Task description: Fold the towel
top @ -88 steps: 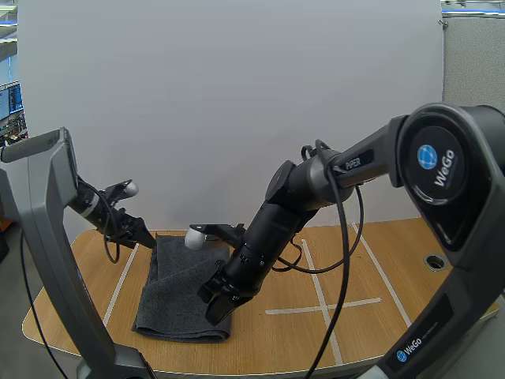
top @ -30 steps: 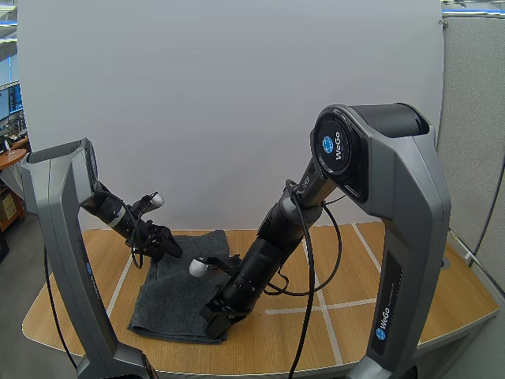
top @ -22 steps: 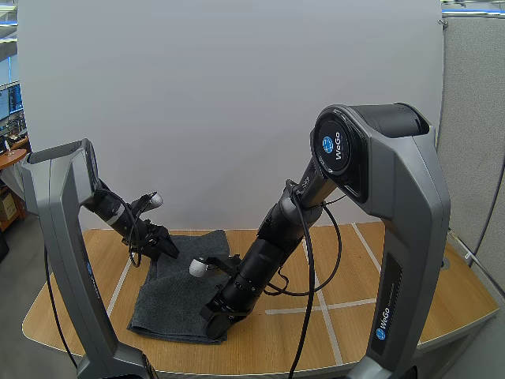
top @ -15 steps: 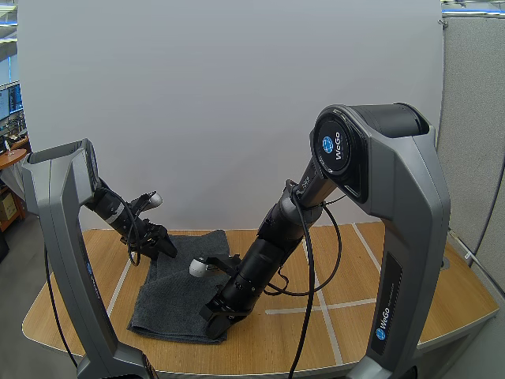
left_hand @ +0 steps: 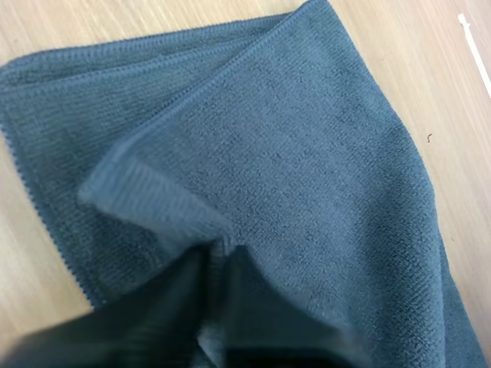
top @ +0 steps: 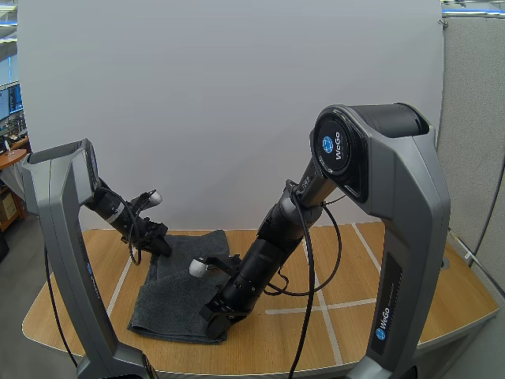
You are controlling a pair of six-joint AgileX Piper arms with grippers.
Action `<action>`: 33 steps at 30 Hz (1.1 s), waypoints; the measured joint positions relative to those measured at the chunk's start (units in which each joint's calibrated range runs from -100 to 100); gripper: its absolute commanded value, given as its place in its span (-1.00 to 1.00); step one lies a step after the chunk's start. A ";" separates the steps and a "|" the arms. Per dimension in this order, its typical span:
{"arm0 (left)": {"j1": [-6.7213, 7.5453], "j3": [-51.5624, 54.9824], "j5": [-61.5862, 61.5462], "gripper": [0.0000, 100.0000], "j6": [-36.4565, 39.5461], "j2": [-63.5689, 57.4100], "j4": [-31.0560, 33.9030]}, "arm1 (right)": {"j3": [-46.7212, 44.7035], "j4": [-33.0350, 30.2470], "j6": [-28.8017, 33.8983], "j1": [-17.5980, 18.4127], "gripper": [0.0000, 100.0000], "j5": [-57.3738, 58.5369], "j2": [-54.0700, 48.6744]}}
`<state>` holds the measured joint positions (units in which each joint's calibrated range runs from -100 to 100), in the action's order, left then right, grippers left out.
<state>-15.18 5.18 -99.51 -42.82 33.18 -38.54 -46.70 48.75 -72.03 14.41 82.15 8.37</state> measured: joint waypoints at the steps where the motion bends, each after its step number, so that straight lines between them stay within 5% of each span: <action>1: 0.00 0.00 0.00 -1.00 -0.09 0.00 0.00 | 0.00 0.00 0.00 0.00 -1.00 0.00 0.00; 26: 0.08 -7.01 7.34 -0.97 -0.09 1.93 0.78 | 0.00 0.00 0.00 0.00 -1.00 0.14 0.00; 29: 0.08 -7.01 7.50 -0.71 -0.09 2.11 0.40 | 0.00 0.00 0.00 0.00 -1.00 0.14 0.00; 33: 0.08 -7.12 5.59 0.06 -0.18 2.11 -0.73 | 0.00 0.00 0.00 0.00 -1.00 0.14 0.00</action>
<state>-15.10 -1.95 -93.92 -43.01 35.29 -39.28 -46.70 48.75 -72.03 14.41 82.28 8.37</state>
